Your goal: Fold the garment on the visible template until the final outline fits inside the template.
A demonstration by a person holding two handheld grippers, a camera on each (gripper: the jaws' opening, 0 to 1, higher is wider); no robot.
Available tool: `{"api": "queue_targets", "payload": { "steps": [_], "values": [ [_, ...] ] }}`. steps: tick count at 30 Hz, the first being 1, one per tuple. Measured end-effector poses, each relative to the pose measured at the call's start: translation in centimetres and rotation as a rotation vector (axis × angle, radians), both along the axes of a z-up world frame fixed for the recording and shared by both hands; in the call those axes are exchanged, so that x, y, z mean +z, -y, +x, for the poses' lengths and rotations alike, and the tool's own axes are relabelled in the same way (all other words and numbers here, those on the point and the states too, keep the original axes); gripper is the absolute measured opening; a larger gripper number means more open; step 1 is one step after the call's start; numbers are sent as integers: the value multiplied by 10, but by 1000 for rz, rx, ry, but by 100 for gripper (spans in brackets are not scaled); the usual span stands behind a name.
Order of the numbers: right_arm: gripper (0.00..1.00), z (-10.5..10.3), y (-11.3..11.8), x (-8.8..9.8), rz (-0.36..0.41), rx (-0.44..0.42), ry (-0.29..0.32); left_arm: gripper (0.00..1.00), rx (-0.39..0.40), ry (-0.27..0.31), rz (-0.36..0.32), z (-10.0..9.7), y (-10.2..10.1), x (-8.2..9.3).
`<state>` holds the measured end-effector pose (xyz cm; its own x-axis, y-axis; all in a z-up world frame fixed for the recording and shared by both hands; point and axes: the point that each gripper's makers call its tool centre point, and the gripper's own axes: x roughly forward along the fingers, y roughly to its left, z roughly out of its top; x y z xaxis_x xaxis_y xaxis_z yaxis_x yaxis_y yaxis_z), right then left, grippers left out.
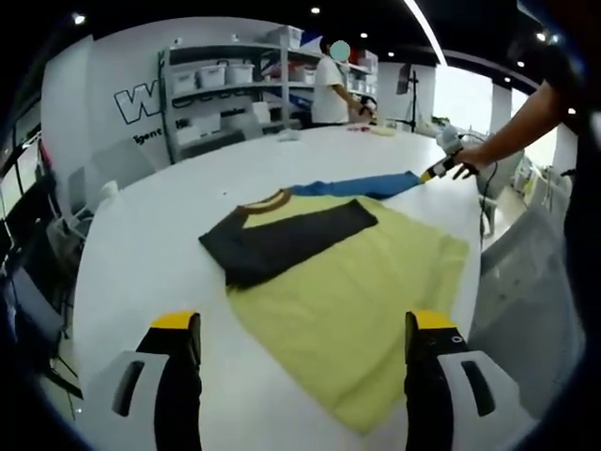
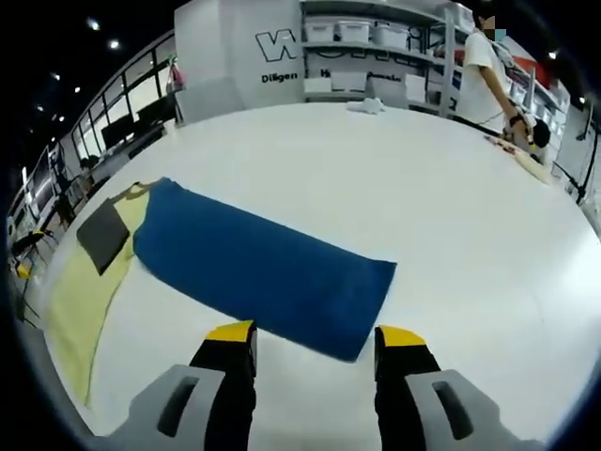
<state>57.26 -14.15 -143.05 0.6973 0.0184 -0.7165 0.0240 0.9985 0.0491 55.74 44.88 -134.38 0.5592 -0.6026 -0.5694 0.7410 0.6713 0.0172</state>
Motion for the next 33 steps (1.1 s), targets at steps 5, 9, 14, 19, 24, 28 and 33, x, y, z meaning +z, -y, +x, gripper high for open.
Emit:
{"api": "queue_targets", "payload": {
  "steps": [5, 9, 14, 19, 24, 28, 33],
  "values": [
    [37, 3, 9, -4, 16, -42, -10, 86, 10, 33, 8, 0, -5, 8],
    [34, 5, 11, -7, 51, -75, -4, 85, 18, 33, 15, -2, -10, 7],
    [29, 8, 12, -10, 41, -90, -5, 84, 27, 32, 19, -4, -13, 8],
    [22, 7, 19, -12, -74, -26, -32, 83, 36, 29, 18, -5, -14, 8],
    [7, 8, 20, -11, 4, -76, -31, 82, 39, 24, 14, -7, -14, 5],
    [0, 8, 18, -11, 1, -54, -38, 82, 44, 18, 10, -7, -14, 3],
    [0, 9, 15, -6, 10, -48, -60, 82, 44, 18, 2, -4, -11, 4]
  ]
}}
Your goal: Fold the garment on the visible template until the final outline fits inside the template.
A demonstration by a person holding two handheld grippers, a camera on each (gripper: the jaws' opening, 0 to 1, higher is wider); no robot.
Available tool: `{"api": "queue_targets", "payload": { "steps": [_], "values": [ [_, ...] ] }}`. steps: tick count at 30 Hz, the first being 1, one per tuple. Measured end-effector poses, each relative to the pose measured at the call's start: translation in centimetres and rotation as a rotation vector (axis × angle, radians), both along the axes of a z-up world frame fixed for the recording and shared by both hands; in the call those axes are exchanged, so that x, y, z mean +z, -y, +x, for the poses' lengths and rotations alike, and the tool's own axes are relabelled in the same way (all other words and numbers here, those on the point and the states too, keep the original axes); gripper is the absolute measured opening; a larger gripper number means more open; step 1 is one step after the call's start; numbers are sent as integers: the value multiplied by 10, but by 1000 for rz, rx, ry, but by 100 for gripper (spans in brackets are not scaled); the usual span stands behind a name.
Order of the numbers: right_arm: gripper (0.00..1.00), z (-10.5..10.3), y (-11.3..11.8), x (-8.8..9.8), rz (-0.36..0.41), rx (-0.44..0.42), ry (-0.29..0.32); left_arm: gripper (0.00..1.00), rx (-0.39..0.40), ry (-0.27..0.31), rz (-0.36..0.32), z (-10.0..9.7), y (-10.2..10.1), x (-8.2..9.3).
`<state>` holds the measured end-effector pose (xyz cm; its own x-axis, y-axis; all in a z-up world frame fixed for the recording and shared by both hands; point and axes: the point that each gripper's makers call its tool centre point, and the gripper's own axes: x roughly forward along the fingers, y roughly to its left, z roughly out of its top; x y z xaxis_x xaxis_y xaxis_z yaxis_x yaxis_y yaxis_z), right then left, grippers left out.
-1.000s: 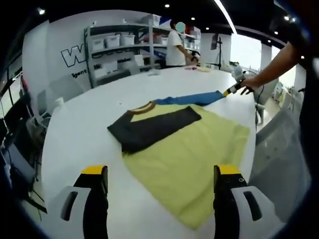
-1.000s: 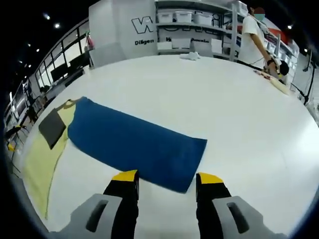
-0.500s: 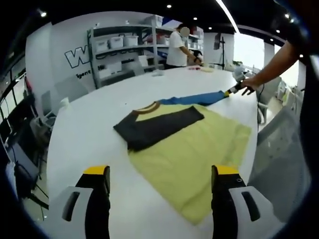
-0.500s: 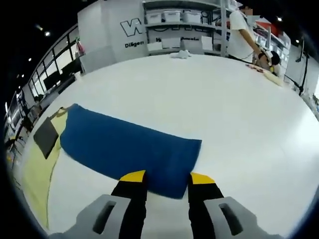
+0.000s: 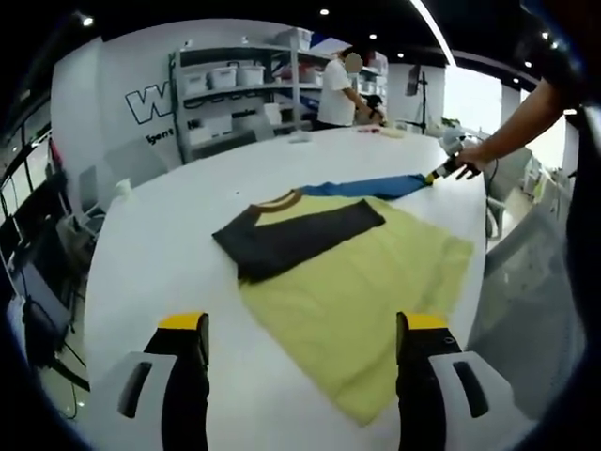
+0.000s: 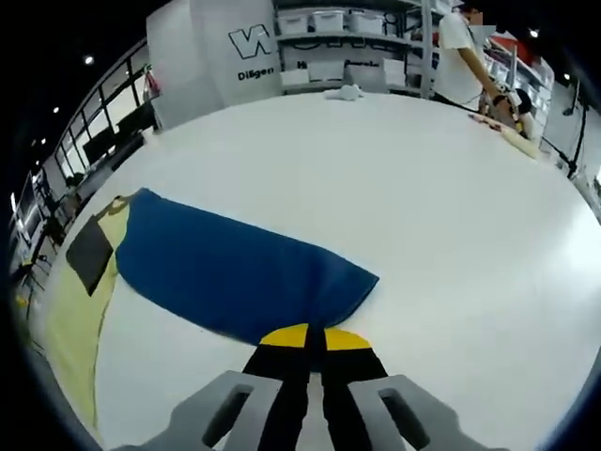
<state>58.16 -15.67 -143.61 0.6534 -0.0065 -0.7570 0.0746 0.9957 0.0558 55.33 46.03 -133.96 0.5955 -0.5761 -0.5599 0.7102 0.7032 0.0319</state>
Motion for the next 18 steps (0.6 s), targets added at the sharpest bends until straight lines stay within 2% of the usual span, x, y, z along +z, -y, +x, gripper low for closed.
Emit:
{"api": "queue_targets", "payload": {
  "steps": [6, 11, 15, 18],
  "values": [
    [0, 11, 0, 23, -26, 5, 51, 81, -6, 16, -9, 5, 2, 5],
    [0, 24, -7, 47, -69, 60, 99, 81, 0, 14, -26, 6, 3, 2],
    [0, 30, -10, 58, -101, 85, 112, 81, -4, 17, -34, 6, 4, 2],
    [0, 37, -15, 68, -99, 92, 133, 80, -6, 24, -35, 5, 4, 3]
  ]
}}
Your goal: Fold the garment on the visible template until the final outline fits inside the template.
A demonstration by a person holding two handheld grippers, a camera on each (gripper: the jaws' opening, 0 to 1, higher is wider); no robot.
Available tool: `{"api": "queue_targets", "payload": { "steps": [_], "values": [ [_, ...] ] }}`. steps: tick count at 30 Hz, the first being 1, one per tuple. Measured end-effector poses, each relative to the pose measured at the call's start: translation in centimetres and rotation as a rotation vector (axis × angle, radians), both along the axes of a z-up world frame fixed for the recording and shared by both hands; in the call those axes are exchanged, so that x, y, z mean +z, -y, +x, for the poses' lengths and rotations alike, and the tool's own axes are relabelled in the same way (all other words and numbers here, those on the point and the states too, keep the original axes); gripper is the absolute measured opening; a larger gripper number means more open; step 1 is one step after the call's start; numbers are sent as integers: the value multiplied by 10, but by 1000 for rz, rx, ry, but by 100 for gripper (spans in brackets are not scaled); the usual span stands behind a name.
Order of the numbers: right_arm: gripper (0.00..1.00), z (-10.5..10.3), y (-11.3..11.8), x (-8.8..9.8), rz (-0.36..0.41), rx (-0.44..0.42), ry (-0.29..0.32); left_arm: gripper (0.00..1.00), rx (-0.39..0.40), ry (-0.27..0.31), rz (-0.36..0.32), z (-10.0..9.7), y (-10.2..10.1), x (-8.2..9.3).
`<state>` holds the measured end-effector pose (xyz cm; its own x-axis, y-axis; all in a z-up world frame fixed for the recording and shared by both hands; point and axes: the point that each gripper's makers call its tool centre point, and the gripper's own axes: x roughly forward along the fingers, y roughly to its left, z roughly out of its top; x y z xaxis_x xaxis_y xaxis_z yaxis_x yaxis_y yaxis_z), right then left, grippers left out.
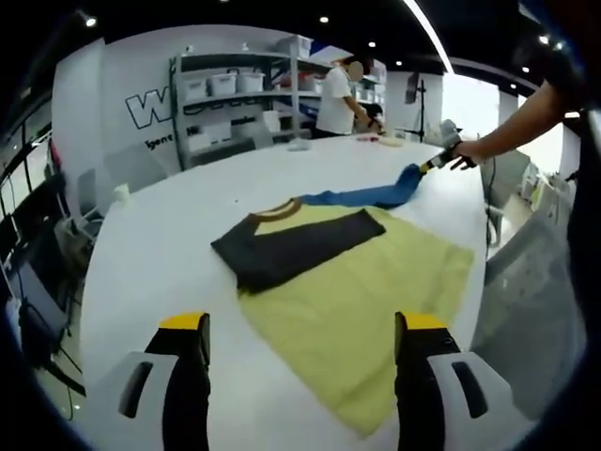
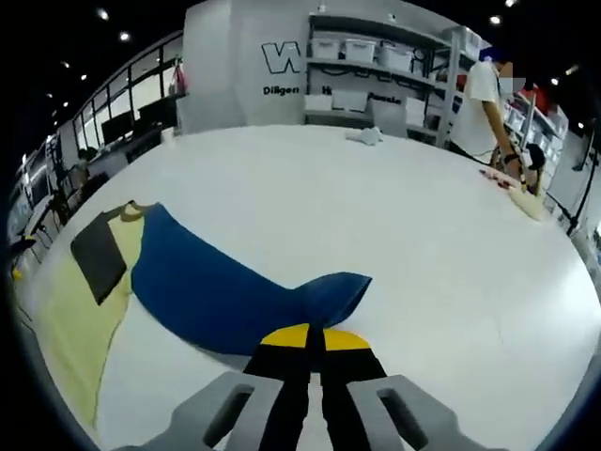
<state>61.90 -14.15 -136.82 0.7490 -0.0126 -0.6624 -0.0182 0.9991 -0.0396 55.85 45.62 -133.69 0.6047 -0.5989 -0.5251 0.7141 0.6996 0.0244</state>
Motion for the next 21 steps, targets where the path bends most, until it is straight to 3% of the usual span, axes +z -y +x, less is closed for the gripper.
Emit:
{"api": "queue_targets", "payload": {
  "steps": [6, 13, 21],
  "values": [
    [0, 11, -17, 14, 2, 29, 26, 81, 25, -4, -37, 1, -3, 1],
    [0, 30, -57, 35, -50, 165, 52, 84, 21, -16, -51, -5, -2, -4],
    [0, 48, -88, 64, -49, 231, 96, 97, 47, -34, -64, -9, -13, -10]
  ]
}}
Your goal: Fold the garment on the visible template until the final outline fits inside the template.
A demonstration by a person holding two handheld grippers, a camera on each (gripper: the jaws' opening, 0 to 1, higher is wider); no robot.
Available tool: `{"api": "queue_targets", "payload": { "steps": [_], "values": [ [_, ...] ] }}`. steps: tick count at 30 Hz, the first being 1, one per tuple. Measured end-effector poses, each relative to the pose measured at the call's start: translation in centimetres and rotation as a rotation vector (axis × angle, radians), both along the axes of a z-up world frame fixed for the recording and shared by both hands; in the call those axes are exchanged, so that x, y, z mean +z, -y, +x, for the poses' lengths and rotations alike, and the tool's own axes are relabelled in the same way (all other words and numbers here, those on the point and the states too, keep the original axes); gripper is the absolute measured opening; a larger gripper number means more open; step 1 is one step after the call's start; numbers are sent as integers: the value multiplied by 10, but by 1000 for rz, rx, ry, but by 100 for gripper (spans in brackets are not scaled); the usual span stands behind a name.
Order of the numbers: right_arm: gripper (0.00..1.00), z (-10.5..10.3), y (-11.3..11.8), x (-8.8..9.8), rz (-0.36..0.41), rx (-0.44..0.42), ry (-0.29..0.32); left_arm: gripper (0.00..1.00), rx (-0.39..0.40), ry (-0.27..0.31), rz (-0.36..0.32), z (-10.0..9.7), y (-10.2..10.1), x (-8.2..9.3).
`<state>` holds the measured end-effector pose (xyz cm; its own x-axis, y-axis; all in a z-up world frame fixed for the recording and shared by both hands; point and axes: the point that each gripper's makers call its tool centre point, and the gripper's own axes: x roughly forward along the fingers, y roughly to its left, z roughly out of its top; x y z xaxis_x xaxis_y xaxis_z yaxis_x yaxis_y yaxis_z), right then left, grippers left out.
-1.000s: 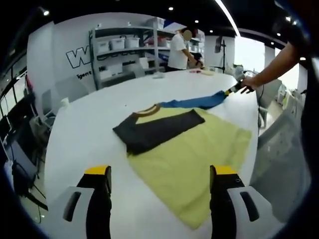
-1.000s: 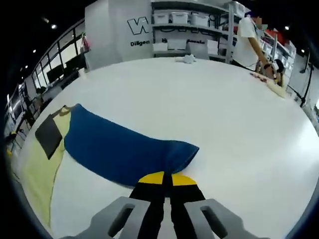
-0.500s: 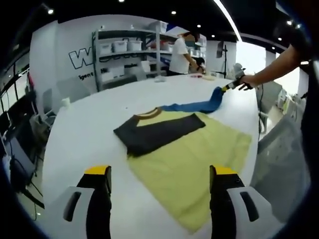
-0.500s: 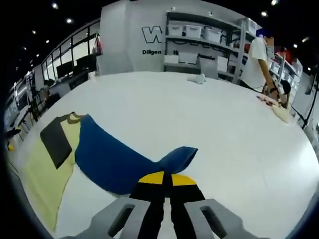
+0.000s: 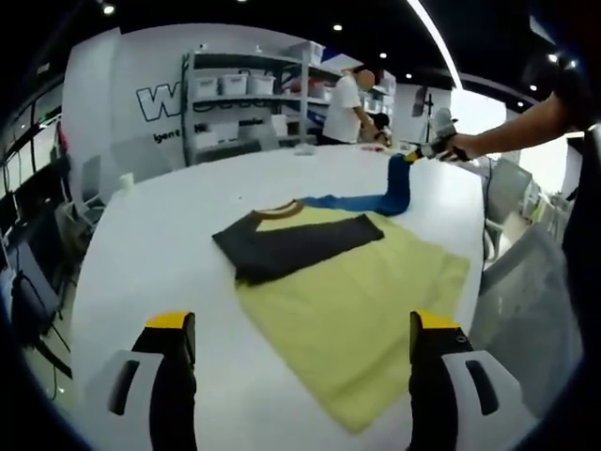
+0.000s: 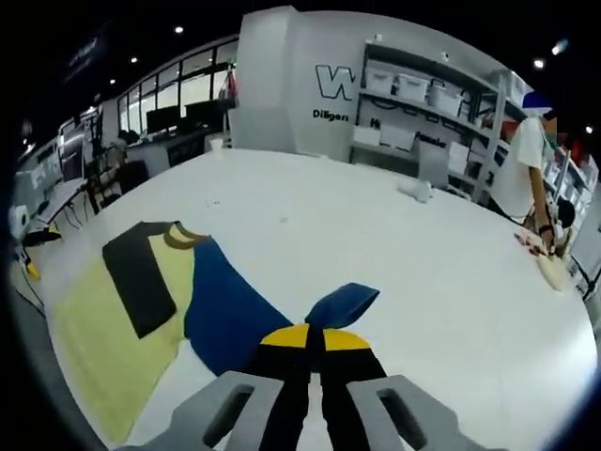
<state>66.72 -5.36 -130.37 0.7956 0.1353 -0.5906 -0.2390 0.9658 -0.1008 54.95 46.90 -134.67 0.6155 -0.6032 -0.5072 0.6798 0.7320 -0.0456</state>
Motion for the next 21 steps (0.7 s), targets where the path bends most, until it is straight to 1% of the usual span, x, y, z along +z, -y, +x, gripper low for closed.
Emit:
{"api": "queue_targets", "payload": {
  "steps": [2, 3, 8, 14, 18, 21],
  "values": [
    [0, 4, -7, 6, 2, 14, 5, 99, 23, -16, -10, 0, -4, -3],
    [0, 6, -11, 10, -5, 24, 13, 99, 40, -16, -18, 0, -7, -2],
    [0, 14, -26, 24, -3, 51, 30, 99, 62, -9, -28, -3, -13, -1],
    [0, 23, -48, 45, 7, 88, 70, 99, 66, 4, -19, -8, -17, 1],
    [0, 26, -63, 55, 19, 115, 84, 99, 64, 6, -14, -11, -19, 1],
    [0, 28, -78, 64, 29, 145, 101, 99, 71, 5, -23, -11, -21, 2]
  ]
}}
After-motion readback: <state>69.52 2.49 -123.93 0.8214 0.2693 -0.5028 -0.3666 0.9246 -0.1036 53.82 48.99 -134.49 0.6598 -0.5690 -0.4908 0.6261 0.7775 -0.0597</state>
